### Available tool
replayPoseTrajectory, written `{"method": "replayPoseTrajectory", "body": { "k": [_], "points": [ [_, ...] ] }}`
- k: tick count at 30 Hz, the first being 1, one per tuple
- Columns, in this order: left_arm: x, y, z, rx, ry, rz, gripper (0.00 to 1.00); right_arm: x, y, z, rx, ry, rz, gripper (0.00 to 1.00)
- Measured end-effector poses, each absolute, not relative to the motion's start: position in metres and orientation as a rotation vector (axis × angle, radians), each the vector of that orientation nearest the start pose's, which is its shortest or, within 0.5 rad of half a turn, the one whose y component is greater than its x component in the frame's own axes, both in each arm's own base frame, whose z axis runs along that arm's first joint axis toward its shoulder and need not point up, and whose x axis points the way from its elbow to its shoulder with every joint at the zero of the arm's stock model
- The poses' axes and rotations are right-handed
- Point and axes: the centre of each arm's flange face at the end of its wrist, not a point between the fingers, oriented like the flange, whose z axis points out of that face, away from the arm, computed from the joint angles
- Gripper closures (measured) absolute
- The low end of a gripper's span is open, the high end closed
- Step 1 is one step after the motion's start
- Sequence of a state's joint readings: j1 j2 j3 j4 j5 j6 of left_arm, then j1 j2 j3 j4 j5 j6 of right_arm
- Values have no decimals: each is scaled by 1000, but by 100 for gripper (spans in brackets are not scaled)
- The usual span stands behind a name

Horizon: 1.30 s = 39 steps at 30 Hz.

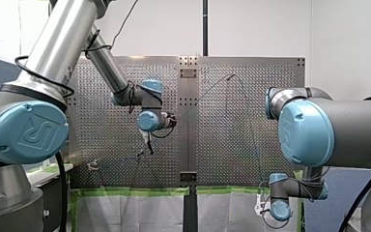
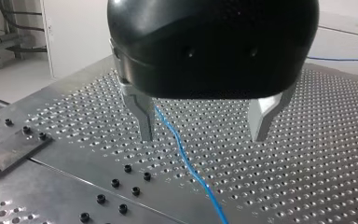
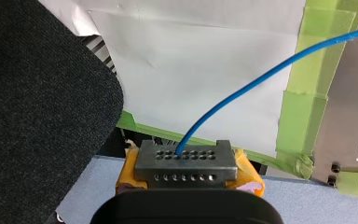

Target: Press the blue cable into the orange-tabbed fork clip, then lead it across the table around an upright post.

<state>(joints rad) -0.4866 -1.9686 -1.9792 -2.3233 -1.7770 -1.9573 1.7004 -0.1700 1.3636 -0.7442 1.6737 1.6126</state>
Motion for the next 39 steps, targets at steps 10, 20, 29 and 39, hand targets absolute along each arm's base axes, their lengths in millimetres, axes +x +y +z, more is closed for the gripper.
{"method": "replayPoseTrajectory", "body": {
  "k": [10,20,29,39],
  "points": [
    [400,-339,153,-86,1581,-526,1,201,-588,-263,1551,-1513,967,100],
    [376,-327,132,-84,1581,-524,1,201,-588,-263,1552,-1512,968,100],
    [352,-314,115,-84,1581,-524,1,201,-588,-263,1553,-1513,967,100],
    [329,-302,102,-80,1581,-523,1,201,-586,-264,1561,-1519,959,100]
  ]
}}
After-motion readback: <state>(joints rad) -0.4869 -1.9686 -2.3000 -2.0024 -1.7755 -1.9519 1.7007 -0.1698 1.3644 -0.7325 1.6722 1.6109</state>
